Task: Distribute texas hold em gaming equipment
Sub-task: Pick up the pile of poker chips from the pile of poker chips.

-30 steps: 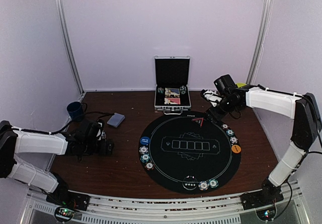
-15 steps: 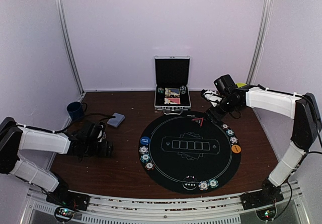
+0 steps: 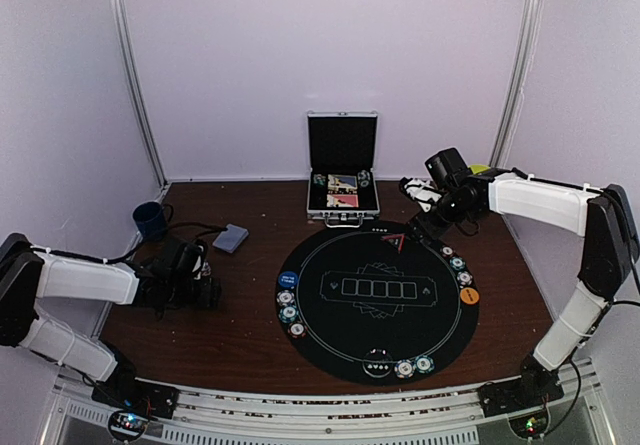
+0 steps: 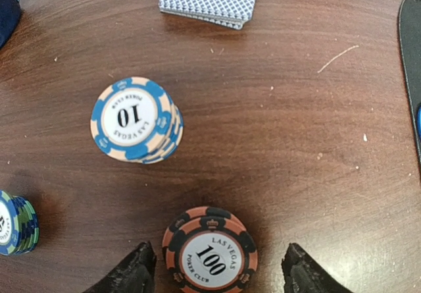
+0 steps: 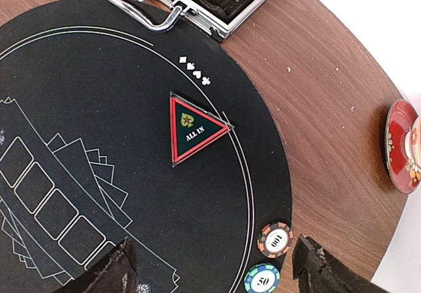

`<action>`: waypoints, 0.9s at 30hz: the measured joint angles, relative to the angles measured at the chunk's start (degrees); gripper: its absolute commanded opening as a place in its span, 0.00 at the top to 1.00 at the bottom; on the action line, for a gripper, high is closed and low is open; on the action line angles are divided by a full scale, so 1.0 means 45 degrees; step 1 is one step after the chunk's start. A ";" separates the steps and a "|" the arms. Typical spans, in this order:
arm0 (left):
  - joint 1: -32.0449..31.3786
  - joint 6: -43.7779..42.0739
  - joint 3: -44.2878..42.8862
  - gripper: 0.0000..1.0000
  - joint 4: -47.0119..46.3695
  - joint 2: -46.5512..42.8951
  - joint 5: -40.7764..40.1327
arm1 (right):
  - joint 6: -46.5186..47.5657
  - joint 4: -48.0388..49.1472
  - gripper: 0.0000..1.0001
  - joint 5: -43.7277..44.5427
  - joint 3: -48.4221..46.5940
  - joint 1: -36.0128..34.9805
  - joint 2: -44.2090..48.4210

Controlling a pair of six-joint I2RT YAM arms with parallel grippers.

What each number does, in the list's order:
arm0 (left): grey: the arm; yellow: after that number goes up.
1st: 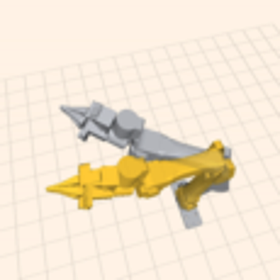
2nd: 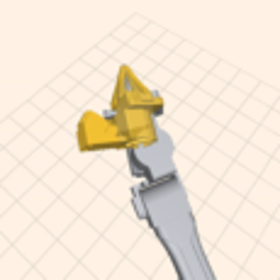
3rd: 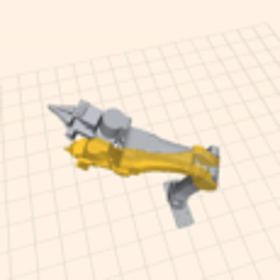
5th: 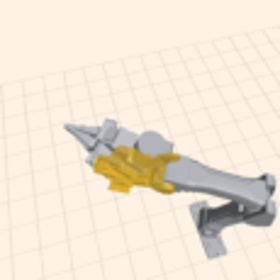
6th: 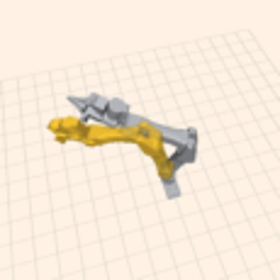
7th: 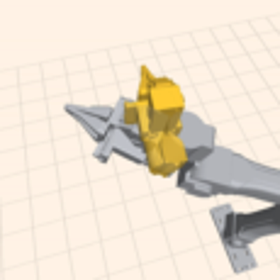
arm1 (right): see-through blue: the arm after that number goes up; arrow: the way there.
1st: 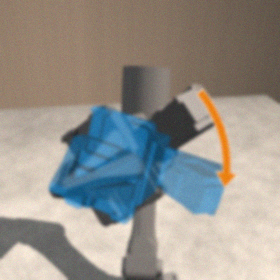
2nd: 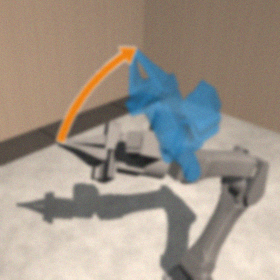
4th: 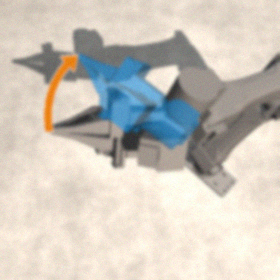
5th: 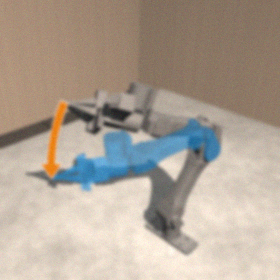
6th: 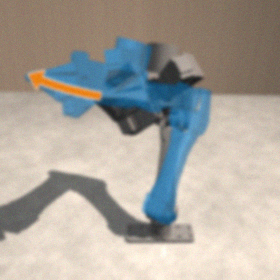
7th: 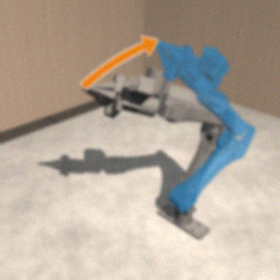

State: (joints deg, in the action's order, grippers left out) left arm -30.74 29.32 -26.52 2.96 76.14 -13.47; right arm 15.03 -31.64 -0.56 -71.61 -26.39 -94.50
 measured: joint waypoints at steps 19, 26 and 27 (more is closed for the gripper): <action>0.0112 -0.0063 -0.0039 0.49 -0.0034 0.0015 0.0019 | 0.0005 0.0000 0.17 -0.0005 0.0005 0.0000 0.0000; 0.0180 -0.0068 -0.0039 0.58 -0.0034 0.0015 0.0044 | 0.0005 0.0000 0.17 -0.0005 0.0005 0.0000 0.0000; 0.0180 -0.0068 -0.0039 0.60 -0.0034 0.0015 0.0044 | 0.0005 0.0000 0.17 -0.0005 0.0005 0.0000 0.0000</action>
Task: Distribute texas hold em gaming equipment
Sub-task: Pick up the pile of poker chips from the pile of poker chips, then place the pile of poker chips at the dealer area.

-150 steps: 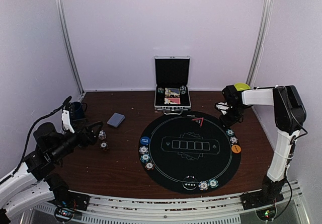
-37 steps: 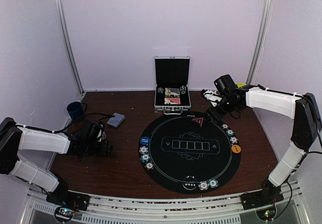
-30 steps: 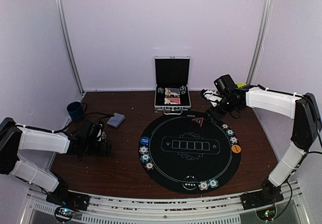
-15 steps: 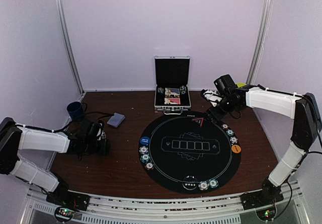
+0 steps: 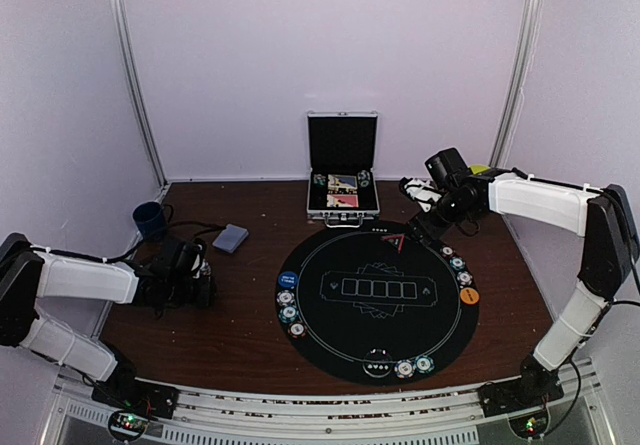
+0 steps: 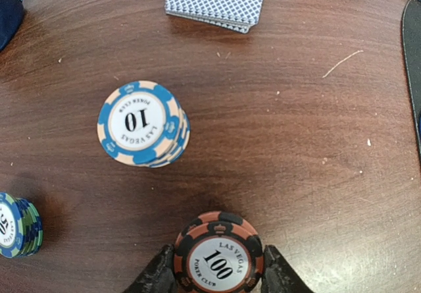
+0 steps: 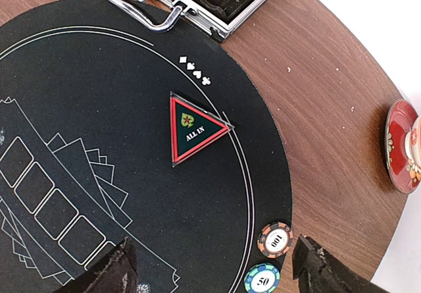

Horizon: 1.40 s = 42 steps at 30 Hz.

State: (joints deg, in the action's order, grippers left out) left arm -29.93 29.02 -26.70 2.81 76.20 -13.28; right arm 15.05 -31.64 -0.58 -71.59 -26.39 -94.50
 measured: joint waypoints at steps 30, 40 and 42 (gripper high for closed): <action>-0.0675 0.0019 -0.0568 0.92 0.0831 -0.2370 0.1156 | -0.0015 0.0058 0.17 0.0170 0.0141 -0.0083 0.0005; -0.4886 0.0102 -0.4498 0.92 0.0826 0.1375 0.0913 | -0.0199 0.0408 0.16 0.0850 0.0267 0.0233 0.0442; -0.5600 0.0034 -0.5610 0.92 0.0777 0.2623 0.0903 | -0.0311 0.0515 0.16 0.0913 0.0296 0.0578 0.0583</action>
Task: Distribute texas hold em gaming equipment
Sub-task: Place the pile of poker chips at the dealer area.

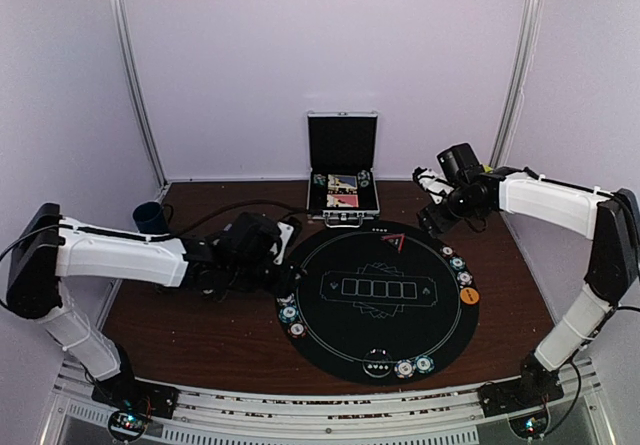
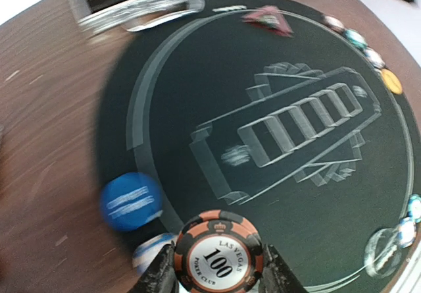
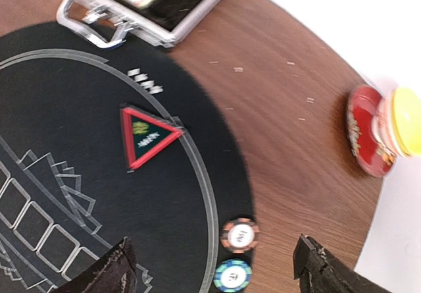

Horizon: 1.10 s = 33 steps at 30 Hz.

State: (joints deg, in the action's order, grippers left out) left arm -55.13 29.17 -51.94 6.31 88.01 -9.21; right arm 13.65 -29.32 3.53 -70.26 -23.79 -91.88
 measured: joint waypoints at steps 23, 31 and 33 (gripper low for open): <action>-0.4677 -0.3876 -1.0953 0.91 0.0976 0.9641 0.3002 | -0.0369 0.0384 0.15 -0.0180 0.0039 0.1953 0.0573; -0.5207 -0.5047 -1.2026 0.91 0.1302 1.0802 0.3827 | -0.0369 0.0384 0.15 -0.0262 0.0044 0.1953 0.0573; -0.5289 -0.5260 -1.2318 0.91 0.1379 1.1050 0.3934 | -0.0364 0.0384 0.15 -0.0267 0.0044 0.1953 0.0573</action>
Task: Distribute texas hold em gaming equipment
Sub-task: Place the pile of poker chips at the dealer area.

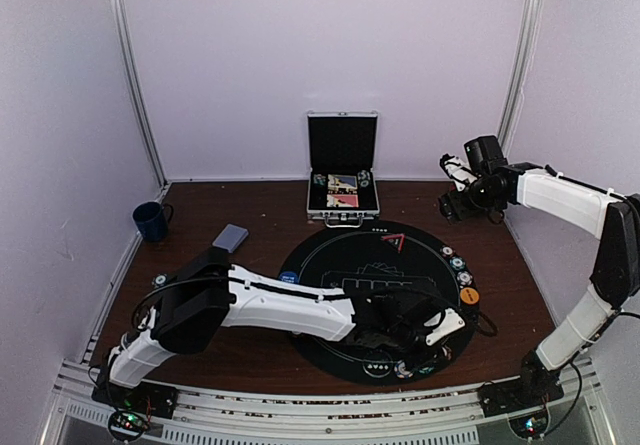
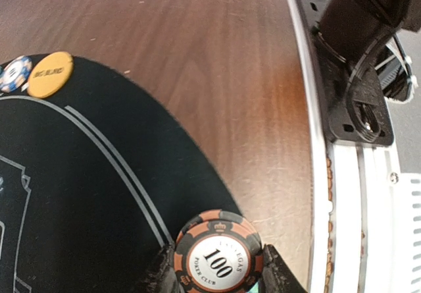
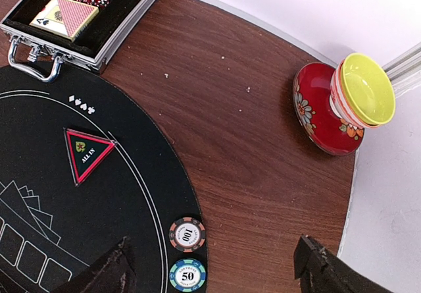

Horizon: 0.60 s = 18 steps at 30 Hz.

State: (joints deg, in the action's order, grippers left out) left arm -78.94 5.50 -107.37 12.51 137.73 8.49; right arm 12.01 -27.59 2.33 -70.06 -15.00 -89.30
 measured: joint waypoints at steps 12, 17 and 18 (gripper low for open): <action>-0.0117 -0.0724 -0.0617 0.91 0.0214 0.0733 -0.0005 | 0.0000 0.0000 0.15 -0.0180 0.0000 0.0000 0.0000; -0.0117 -0.0918 -0.0651 0.90 0.0194 0.0763 -0.0034 | 0.0000 0.0000 0.15 -0.0223 0.0000 0.0000 0.0000; -0.0117 -0.0937 -0.0670 0.90 0.0189 0.0767 -0.0029 | 0.0000 0.0000 0.15 -0.0228 0.0000 0.0000 0.0000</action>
State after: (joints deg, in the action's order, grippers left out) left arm -79.46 1.28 -110.39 13.37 141.18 8.36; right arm 12.01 -27.59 1.30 -70.06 -15.00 -89.30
